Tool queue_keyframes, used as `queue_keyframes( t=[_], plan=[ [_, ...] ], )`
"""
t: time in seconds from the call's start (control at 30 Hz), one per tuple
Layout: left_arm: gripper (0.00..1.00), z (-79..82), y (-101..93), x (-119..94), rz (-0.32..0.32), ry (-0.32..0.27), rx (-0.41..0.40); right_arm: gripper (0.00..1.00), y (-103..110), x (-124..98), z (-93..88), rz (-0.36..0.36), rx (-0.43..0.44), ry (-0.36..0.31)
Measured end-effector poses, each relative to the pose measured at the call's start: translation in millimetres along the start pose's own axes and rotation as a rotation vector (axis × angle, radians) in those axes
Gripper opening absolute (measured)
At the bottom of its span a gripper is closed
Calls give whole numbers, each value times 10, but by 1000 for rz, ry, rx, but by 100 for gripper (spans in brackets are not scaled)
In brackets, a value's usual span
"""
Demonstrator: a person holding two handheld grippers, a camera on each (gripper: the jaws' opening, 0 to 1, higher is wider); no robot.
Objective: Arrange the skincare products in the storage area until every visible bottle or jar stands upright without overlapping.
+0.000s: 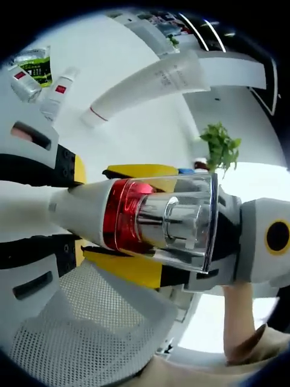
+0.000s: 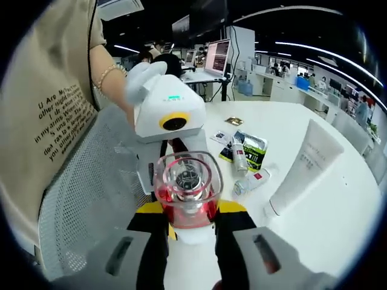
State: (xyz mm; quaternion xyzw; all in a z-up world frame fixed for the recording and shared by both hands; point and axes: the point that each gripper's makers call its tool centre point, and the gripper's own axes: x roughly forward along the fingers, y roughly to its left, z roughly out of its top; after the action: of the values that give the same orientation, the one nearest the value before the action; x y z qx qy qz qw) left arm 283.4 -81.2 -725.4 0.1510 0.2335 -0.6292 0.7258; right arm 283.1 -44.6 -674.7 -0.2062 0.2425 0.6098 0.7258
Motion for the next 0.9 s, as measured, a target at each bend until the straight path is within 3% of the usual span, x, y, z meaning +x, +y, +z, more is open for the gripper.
queue_keyframes(
  t=[0.2,0.73,0.9],
  plan=[
    [26,-55,-11,24,-1,18,8,28,21,39,-63,1,-15,32],
    [27,-60,-19,13,-3,21,-3,29,15,64,-134,-33,49,3],
    [27,-59,-21,10,4,25,-1,28,8,66,-117,-29,23,2]
  ],
)
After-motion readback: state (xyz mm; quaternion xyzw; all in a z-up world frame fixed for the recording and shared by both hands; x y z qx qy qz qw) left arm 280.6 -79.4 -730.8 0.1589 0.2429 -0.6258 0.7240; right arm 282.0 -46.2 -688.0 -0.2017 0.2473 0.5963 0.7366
